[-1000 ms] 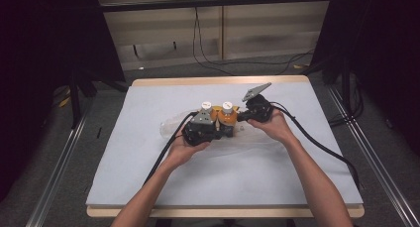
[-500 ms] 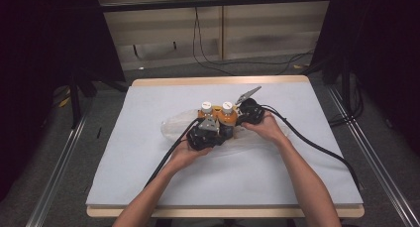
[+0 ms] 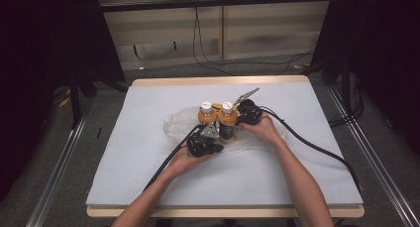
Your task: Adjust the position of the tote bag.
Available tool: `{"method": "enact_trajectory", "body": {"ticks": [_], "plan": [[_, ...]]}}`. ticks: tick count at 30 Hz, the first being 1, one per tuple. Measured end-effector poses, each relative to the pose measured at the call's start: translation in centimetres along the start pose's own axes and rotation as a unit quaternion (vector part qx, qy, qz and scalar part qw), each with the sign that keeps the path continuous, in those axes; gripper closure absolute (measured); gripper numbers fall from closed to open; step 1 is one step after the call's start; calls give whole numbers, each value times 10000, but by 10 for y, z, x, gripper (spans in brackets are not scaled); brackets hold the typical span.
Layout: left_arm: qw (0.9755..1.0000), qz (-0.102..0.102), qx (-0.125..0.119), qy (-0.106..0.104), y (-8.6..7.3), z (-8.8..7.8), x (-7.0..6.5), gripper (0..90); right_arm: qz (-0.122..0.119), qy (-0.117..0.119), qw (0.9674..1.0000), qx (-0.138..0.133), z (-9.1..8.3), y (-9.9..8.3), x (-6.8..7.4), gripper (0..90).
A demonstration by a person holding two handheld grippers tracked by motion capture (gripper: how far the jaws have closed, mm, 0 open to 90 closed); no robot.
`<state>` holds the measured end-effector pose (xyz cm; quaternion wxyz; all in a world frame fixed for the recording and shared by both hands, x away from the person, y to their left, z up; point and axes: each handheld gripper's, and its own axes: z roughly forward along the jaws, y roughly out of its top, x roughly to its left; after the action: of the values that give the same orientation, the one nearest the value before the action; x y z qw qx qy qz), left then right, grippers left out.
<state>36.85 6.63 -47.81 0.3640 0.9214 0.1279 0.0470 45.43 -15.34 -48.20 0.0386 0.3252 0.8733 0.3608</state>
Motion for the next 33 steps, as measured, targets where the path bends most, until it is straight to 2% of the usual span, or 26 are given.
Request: {"method": "enact_trajectory", "body": {"ticks": [2,5,8,11,14,18,21,22,24,26,28,29,31,32,33], "plan": [[10000,-10,18,-38,0,-1,-1,900,92,-15,9999,-37,1,0,-2,900],[9998,-75,-18,-155,-3,-2,0,900,102,-64,9999,-34,2,2,-4,900],[9999,22,25,-146,-4,-4,-2,900,-53,-300,9995,112,4,9,1,900],[9998,57,73,-179,-5,-6,-2,900,9,-300,9995,54,7,11,-1,900],[9997,-3,22,-251,-7,-7,-2,900,169,-270,9995,-16,8,12,-5,900],[9995,3,32,-317,-9,-9,-4,900,229,-354,9991,29,10,16,-7,900],[9995,-27,-68,-319,-12,-10,-8,900,293,-416,9987,29,12,18,-9,900],[9993,-20,9,-364,-12,-11,-8,900,281,-443,9986,11,13,19,-10,900],[9992,-39,-56,-390,-14,-11,-10,900,316,-466,9984,6,13,20,-12,900],[9993,29,-41,-383,-14,-12,-11,900,366,-551,9978,-18,14,21,-15,900],[9992,15,-59,-384,-15,-12,-13,900,367,-623,9974,-38,15,22,-16,900],[9991,49,4,-415,-15,-14,-13,900,375,-650,9972,-36,15,23,-17,900],[9990,11,-62,-439,-17,-14,-15,900,373,-743,9965,-10,16,24,-16,900],[9991,68,47,-408,-16,-15,-15,900,338,-784,9964,-11,17,25,-16,900],[9990,47,-68,-449,-17,-14,-17,900,335,-802,9962,-9,17,25,-16,900]]}}
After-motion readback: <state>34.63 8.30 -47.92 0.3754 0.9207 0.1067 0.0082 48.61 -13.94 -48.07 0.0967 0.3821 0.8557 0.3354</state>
